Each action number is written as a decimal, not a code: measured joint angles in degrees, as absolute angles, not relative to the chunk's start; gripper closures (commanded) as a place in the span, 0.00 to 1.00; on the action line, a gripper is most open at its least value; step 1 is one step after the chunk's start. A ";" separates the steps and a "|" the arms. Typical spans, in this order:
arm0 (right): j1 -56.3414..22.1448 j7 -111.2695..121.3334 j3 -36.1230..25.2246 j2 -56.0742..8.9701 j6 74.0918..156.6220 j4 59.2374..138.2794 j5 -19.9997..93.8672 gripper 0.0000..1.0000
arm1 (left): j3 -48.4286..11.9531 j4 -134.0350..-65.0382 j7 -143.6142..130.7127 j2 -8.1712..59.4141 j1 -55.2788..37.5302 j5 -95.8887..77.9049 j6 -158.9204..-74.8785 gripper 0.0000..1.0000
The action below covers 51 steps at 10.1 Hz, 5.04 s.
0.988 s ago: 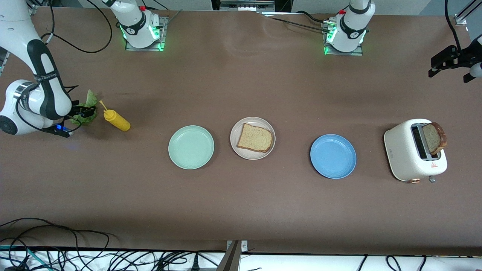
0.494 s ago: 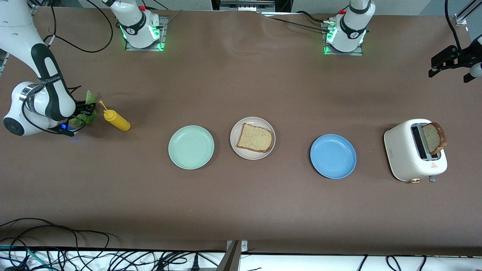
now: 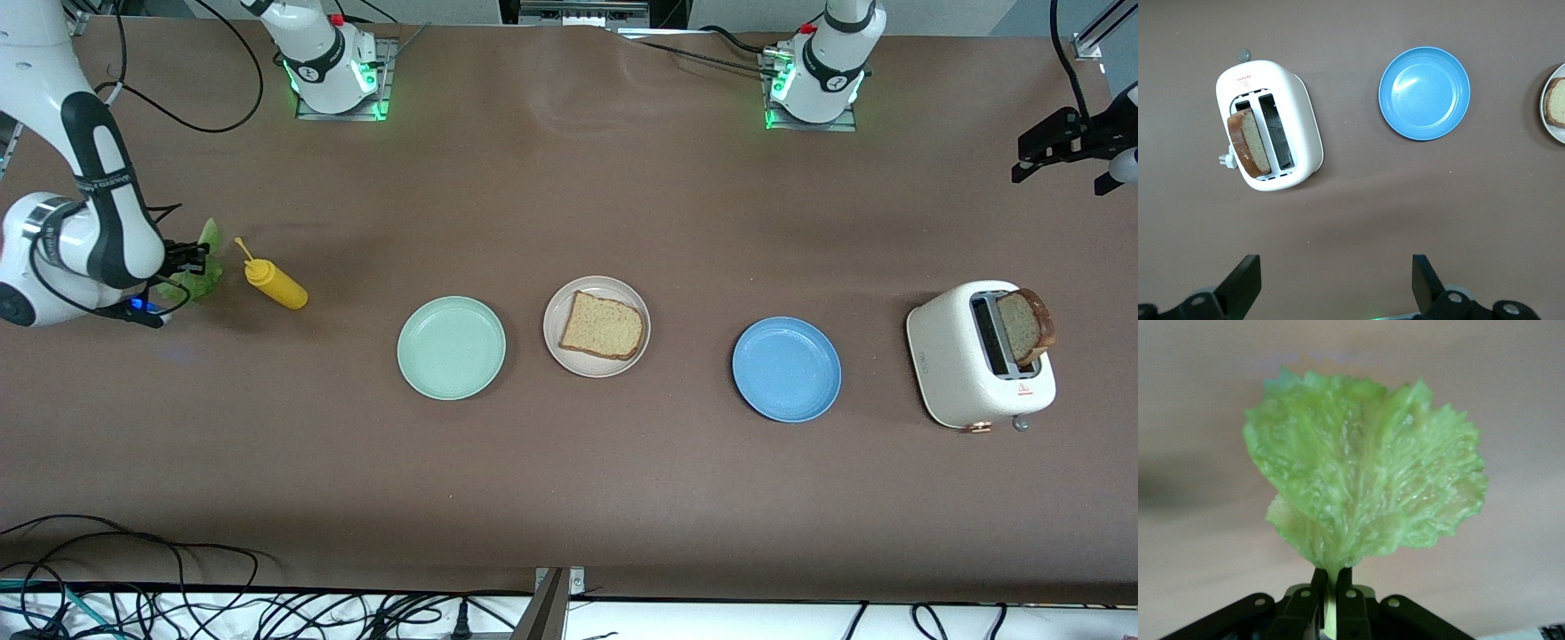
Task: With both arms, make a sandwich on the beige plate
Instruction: 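Lift the lettuce with the right gripper and carry it toward the beige plate, then lower the lettuce onto the bread and open the right gripper, then move the right gripper back toward the yellow mustard bottle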
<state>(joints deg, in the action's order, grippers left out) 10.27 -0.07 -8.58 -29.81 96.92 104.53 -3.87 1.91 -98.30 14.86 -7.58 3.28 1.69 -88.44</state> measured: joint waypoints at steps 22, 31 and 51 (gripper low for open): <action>-21.76 1.61 15.92 -44.98 109.46 75.00 -7.27 1.00 | 3.27 -97.49 14.92 -6.14 5.69 1.69 -88.44 0.00; -36.91 1.84 14.76 -49.55 123.26 75.01 -17.26 1.00 | 3.23 -97.40 14.92 -6.12 5.82 1.69 -88.44 0.00; -18.30 2.36 11.74 -34.80 95.57 68.48 -3.49 0.00 | 3.22 -97.29 14.92 -6.06 5.86 1.69 -88.44 0.00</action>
